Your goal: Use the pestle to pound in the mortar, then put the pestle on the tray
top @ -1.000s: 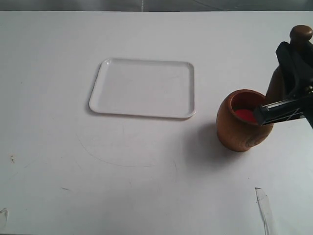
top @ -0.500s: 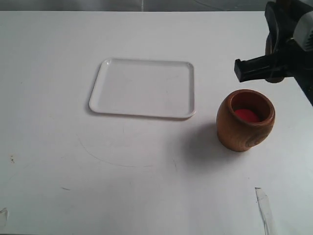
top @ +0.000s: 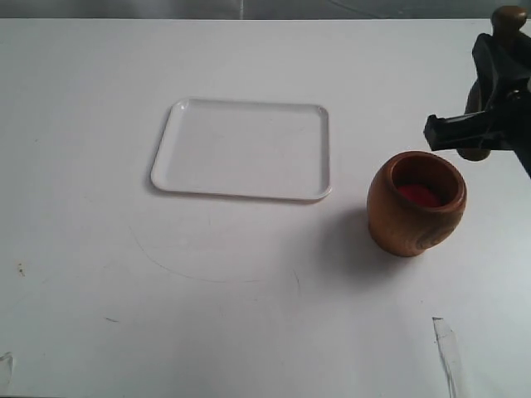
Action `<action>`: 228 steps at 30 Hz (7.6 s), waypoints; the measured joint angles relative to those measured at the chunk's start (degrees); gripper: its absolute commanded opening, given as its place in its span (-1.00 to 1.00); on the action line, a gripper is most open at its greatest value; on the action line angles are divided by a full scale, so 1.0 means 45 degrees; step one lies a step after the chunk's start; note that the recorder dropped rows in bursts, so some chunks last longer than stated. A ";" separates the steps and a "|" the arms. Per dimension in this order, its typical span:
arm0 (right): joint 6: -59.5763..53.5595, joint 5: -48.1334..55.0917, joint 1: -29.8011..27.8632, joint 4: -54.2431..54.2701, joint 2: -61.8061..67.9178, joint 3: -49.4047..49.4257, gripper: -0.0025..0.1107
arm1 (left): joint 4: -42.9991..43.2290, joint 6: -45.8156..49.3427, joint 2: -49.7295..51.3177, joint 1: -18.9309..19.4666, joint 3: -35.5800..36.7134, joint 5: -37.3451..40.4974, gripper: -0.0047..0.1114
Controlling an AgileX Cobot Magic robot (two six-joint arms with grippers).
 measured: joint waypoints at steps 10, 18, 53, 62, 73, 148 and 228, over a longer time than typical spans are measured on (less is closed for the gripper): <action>0.3272 0.0100 -0.1192 -0.3521 0.2431 0.0000 -0.96 | 0.0000 0.0000 0.0000 0.0000 0.0000 0.0000 -0.92; 0.4658 -0.0250 -0.1192 -0.4342 0.4563 0.0000 -0.96 | 0.0000 0.0000 0.0000 0.0000 0.0000 0.0000 -0.92; 0.4349 -0.2729 -0.1199 -0.4796 0.1736 0.1718 -0.96 | 0.0000 0.0000 0.0000 0.0000 0.0000 0.0000 -0.92; 0.4888 -0.3734 -0.1199 -0.4921 0.5262 0.1560 -0.96 | 0.0000 0.0000 0.0000 0.0000 0.0000 0.0000 -0.92; 0.4963 -0.2746 -0.1199 -0.4737 0.3281 0.1536 -0.96 | 0.0000 0.0000 0.0000 0.0000 0.0000 0.0000 -0.92; 0.5976 0.9481 -0.0951 -0.9920 0.3819 -0.7864 -0.96 | 0.0000 0.0000 0.0000 0.0000 0.0000 0.0000 -0.92; 0.5662 1.3767 0.2441 -0.6147 -0.4198 -0.4089 -0.96 | 0.0000 0.0000 0.0000 0.0000 0.0000 0.0000 -0.92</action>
